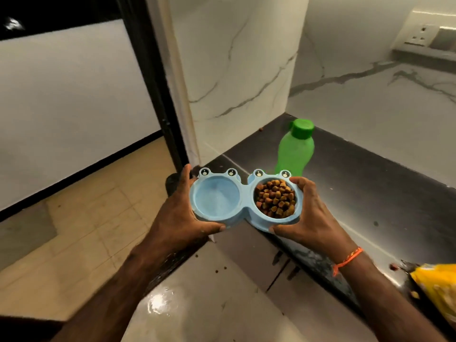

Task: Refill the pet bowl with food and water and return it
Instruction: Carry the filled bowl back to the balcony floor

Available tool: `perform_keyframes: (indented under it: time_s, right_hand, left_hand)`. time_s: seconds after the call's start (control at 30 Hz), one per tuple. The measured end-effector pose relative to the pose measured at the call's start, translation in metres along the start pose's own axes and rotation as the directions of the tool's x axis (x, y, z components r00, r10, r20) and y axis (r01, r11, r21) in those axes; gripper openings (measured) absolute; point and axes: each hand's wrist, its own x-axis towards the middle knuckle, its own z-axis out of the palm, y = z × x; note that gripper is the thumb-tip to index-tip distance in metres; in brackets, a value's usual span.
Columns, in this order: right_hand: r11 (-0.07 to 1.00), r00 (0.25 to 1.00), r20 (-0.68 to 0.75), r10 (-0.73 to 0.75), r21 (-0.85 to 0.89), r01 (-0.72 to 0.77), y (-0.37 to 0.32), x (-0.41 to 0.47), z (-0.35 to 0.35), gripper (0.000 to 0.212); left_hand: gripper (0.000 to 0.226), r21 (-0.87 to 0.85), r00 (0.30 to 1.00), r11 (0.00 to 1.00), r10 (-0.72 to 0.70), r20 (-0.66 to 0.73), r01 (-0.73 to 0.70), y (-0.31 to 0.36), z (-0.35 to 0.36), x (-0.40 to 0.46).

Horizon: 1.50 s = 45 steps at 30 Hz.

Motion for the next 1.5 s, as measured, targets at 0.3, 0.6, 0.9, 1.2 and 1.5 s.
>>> perform_keyframes:
  time_s: [0.3,0.6,0.9,1.2,1.5]
  right_hand:
    - [0.982,0.976,0.127,-0.177,0.084,0.167,-0.096,0.039,0.090,0.106]
    - [0.950,0.926,0.224,-0.303,0.142,0.277,-0.185,0.077,0.185,0.104]
    - [0.919,0.837,0.382,-0.393,0.206,0.338,-0.239,0.137,0.270,0.107]
    - [0.902,0.774,0.463,-0.431,0.253,0.350,-0.265,0.219,0.344,0.108]
    - [0.911,0.739,0.532,-0.413,0.236,0.339,-0.284,0.315,0.419,0.109]
  left_hand:
    - [0.161,0.015,0.981,0.991,-0.126,-0.148,0.130,-0.071,-0.106,-0.061]
    - [0.160,0.006,0.933,0.974,-0.215,-0.288,0.226,-0.140,-0.197,-0.112]
    - [0.159,-0.058,0.856,0.940,-0.331,-0.397,0.337,-0.201,-0.249,-0.131]
    - [0.159,-0.087,0.785,0.901,-0.415,-0.461,0.425,-0.269,-0.281,-0.096]
    - [0.157,-0.156,0.714,0.860,-0.494,-0.496,0.486,-0.348,-0.309,-0.036]
